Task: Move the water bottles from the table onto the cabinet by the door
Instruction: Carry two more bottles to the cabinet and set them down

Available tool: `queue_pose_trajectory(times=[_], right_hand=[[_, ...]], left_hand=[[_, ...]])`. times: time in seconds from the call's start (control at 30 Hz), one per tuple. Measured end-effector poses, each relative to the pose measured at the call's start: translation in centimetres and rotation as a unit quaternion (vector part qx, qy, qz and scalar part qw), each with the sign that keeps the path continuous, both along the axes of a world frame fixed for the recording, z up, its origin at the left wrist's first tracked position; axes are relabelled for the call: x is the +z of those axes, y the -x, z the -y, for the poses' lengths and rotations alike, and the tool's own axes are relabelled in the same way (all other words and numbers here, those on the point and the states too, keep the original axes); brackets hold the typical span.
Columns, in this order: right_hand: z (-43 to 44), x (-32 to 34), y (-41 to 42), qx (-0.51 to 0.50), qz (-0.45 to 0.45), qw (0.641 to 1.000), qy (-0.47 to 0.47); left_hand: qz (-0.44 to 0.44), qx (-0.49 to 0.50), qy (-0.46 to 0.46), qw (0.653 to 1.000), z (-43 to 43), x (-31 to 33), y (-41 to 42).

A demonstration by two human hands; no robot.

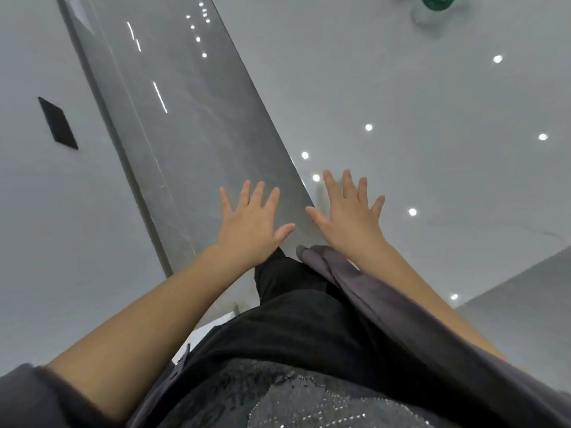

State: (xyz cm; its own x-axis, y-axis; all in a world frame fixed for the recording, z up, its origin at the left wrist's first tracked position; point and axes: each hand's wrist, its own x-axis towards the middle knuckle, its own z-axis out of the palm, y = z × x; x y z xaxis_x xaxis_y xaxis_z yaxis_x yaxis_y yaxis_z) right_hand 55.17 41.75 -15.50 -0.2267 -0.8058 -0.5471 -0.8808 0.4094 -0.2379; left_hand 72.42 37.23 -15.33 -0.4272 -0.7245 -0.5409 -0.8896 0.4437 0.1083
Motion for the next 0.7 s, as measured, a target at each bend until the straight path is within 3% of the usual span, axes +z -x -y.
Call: queue_pose_trajectory(times=[0.2,0.4,0.57,0.7], right_hand=[[10.0,0.3,0.0,-0.077,0.025,0.996,-0.042],[18.5,1.1,1.8,-0.170,0.081,0.982,-0.021],[23.8,0.5,5.3,-0.297,0.086,0.951,0.014],[27.9,-0.2,8.6,-0.422,0.100,0.900,0.048]], left_hand=[[0.019,-0.057,-0.001,0.998,12.7,1.1,-0.6],[-0.030,-0.068,-0.018,0.997,22.7,1.5,2.8],[-0.063,-0.135,-0.044,0.988,29.7,0.1,8.4],[-0.110,-0.198,-0.065,0.972,36.7,-1.0,13.7]])
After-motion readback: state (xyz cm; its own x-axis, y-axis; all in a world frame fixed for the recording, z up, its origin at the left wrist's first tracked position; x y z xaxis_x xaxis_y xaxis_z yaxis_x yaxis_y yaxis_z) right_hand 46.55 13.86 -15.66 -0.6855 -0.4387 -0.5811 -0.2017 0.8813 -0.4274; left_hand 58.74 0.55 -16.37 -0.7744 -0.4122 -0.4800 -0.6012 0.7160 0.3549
